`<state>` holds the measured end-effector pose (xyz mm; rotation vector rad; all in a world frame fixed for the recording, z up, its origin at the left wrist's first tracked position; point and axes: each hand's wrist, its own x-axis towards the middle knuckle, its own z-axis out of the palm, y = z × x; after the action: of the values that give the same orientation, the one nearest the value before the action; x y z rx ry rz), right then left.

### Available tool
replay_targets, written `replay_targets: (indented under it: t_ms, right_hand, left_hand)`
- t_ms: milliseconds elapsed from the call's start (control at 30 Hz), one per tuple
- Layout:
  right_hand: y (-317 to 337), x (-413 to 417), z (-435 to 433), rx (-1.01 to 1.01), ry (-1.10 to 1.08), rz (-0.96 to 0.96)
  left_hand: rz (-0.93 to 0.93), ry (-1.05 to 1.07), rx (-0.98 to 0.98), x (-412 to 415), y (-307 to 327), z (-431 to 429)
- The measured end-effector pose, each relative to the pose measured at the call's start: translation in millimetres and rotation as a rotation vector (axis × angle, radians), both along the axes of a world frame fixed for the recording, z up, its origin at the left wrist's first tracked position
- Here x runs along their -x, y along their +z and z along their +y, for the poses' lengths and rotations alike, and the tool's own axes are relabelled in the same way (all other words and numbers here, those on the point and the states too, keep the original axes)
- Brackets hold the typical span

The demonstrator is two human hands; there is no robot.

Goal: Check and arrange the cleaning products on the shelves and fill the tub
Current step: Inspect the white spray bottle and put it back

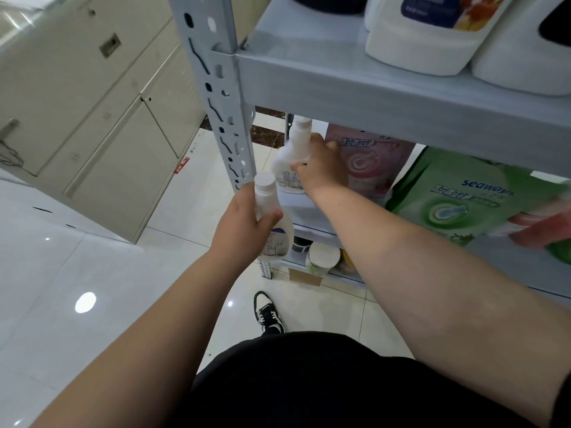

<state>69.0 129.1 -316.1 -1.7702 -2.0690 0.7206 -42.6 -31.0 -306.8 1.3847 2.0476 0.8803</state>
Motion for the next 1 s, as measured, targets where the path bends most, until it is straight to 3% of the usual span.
replay_targets:
  t_ms: [133,233,367,433,500,633,733,900,1000]
  right_hand:
    - [-3.4,-4.9,-3.0,0.011,-0.014,0.026]
    - [-2.4,-27.2,-28.4,0.052,-0.031,0.192]
    - [1.8,-73.4,-99.4,0.523,0.072,0.659]
    - [3.9,-96.0,-131.5,0.645,0.148,0.685]
    - [3.2,-112.6,-153.6,0.634,0.119,0.716]
    - [5.1,-137.3,-179.3,0.645,-0.068,1.065]
    - [12.6,-154.7,-189.6,0.613,-0.215,1.165]
    - [24.1,-172.6,-209.2,0.584,-0.339,1.25]
    - [33.1,-173.2,-221.4,0.675,-0.448,1.373]
  left_hand:
    - [-0.048,-0.025,0.016,-4.4,3.6,1.0]
    - [-0.074,-0.033,0.028,-8.4,8.2,-1.1]
    - [-0.139,-0.041,0.014,-19.5,17.2,-9.0]
    - [-0.191,-0.044,0.001,-31.7,21.1,-12.7]
    - [-0.215,-0.034,0.009,-47.6,24.3,-14.3]
    - [-0.41,0.055,0.053,-79.3,32.5,-20.5]
    - [-0.516,0.014,0.059,-98.1,34.8,-37.7]
    - [-0.439,-0.134,0.043,-126.9,37.3,-85.4]
    - [-0.372,-0.236,0.125,-137.0,38.3,-100.6]
